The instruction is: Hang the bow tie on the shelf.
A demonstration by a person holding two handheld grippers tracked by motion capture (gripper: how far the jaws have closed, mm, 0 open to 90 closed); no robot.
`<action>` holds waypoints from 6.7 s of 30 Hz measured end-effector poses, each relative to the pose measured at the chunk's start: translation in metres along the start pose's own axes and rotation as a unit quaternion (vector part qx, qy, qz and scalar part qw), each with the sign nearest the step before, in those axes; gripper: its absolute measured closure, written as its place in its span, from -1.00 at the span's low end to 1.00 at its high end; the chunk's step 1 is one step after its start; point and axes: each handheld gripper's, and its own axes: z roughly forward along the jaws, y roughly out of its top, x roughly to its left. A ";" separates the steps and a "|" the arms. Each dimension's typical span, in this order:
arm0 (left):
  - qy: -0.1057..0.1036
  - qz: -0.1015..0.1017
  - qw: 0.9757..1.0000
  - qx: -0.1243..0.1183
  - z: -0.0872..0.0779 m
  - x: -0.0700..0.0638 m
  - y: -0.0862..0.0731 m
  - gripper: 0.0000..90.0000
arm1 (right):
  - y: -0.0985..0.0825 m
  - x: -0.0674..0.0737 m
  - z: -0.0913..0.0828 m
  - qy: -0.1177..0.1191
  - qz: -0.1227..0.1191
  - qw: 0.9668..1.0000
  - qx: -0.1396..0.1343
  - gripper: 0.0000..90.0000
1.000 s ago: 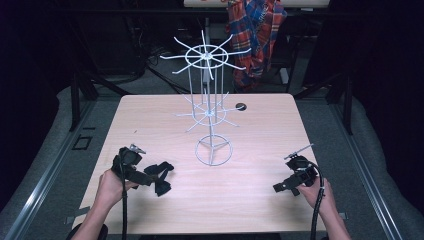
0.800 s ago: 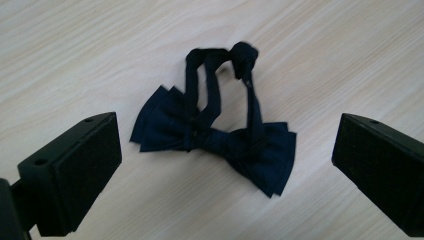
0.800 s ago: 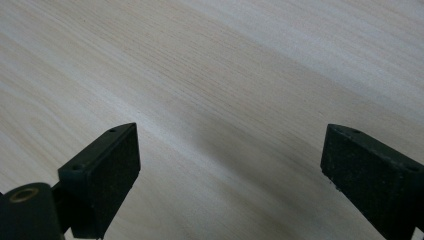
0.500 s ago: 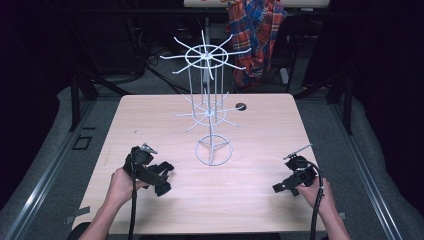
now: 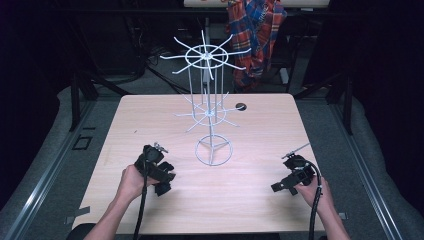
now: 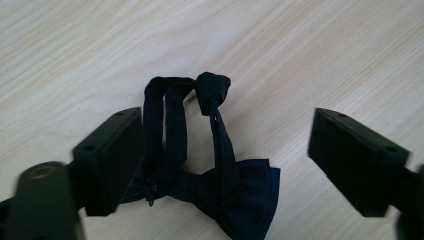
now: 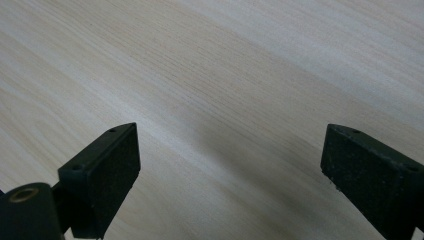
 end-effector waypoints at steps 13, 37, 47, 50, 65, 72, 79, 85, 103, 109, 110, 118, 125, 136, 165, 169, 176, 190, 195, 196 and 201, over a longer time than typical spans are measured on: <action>0.002 -0.009 1.000 0.028 0.007 0.004 -0.002 0.37 | -0.006 -0.001 -0.002 -0.004 0.013 1.000 -0.011 -0.81; -0.008 -0.006 1.000 0.028 0.003 0.008 -0.005 0.97 | -0.006 -0.003 -0.003 0.003 0.003 1.000 0.001 -0.81; -0.036 -0.019 0.999 -0.022 -0.015 0.012 -0.007 0.98 | -0.008 -0.002 -0.002 -0.002 0.013 1.000 -0.011 -0.81; -0.042 -0.021 0.999 -0.028 -0.018 0.013 -0.007 0.98 | -0.006 -0.004 -0.004 -0.001 -0.002 1.000 0.006 -0.81; -0.060 -0.056 0.994 -0.079 -0.032 0.026 -0.012 0.98 | -0.008 -0.002 -0.002 -0.002 0.013 1.000 -0.011 -0.81; -0.068 -0.072 0.990 -0.101 -0.038 0.031 -0.013 0.98 | -0.008 -0.002 -0.002 -0.002 0.013 1.000 -0.012 -0.81; -0.078 -0.084 0.985 -0.126 -0.045 0.035 -0.014 0.98 | -0.007 -0.003 -0.003 0.002 0.004 1.000 0.000 -0.81; -0.081 -0.091 0.982 -0.144 -0.050 0.039 -0.013 0.98 | -0.006 -0.003 -0.003 0.002 0.003 1.000 0.001 -0.81; -0.083 -0.108 0.974 -0.179 -0.059 0.048 -0.011 0.98 | -0.006 -0.003 -0.003 0.002 0.003 1.000 0.001 -0.81; -0.082 -0.110 0.972 -0.193 -0.062 0.051 -0.008 0.98 | -0.006 -0.002 -0.003 0.001 0.002 1.000 0.002 -0.81; -0.082 -0.111 0.971 -0.194 -0.062 0.051 -0.008 0.98 | -0.006 -0.002 -0.003 0.002 0.002 1.000 0.002 -0.81; -0.077 -0.106 0.969 -0.209 -0.066 0.053 0.000 0.98 | -0.008 -0.002 -0.001 0.005 0.020 1.000 -0.017 -0.80; -0.078 -0.100 0.966 -0.223 -0.069 0.054 0.011 0.98 | -0.008 -0.002 -0.001 0.005 0.020 1.000 -0.017 -0.80; -0.078 -0.093 0.963 -0.239 -0.077 0.055 0.023 0.98 | -0.007 -0.003 -0.004 0.004 0.007 1.000 -0.004 -0.80; -0.084 -0.078 0.958 -0.264 -0.091 0.053 0.050 0.98 | -0.006 -0.002 -0.003 0.005 0.003 1.000 0.002 -0.80; -0.087 -0.076 0.958 -0.264 -0.092 0.052 0.053 0.98 | -0.006 -0.002 -0.003 0.007 0.002 1.000 -0.001 -0.80; -0.085 -0.073 0.955 -0.276 -0.097 0.053 0.058 0.98 | -0.006 -0.002 -0.003 0.008 0.004 1.000 -0.003 -0.80; -0.089 -0.067 0.949 -0.294 -0.102 0.052 0.072 0.98 | -0.008 -0.002 -0.001 0.009 0.020 1.000 -0.019 -0.80; -0.082 -0.063 0.948 -0.302 -0.103 0.048 0.076 0.98 | -0.007 -0.005 -0.003 0.008 0.006 1.000 0.001 -0.80; -0.082 -0.063 0.948 -0.302 -0.103 0.048 0.076 0.98 | -0.007 -0.005 -0.003 0.008 0.006 1.000 0.001 -0.80; -0.082 -0.053 0.948 -0.303 -0.105 0.044 0.077 0.98 | -0.009 -0.003 -0.001 0.010 0.025 0.999 -0.020 -0.80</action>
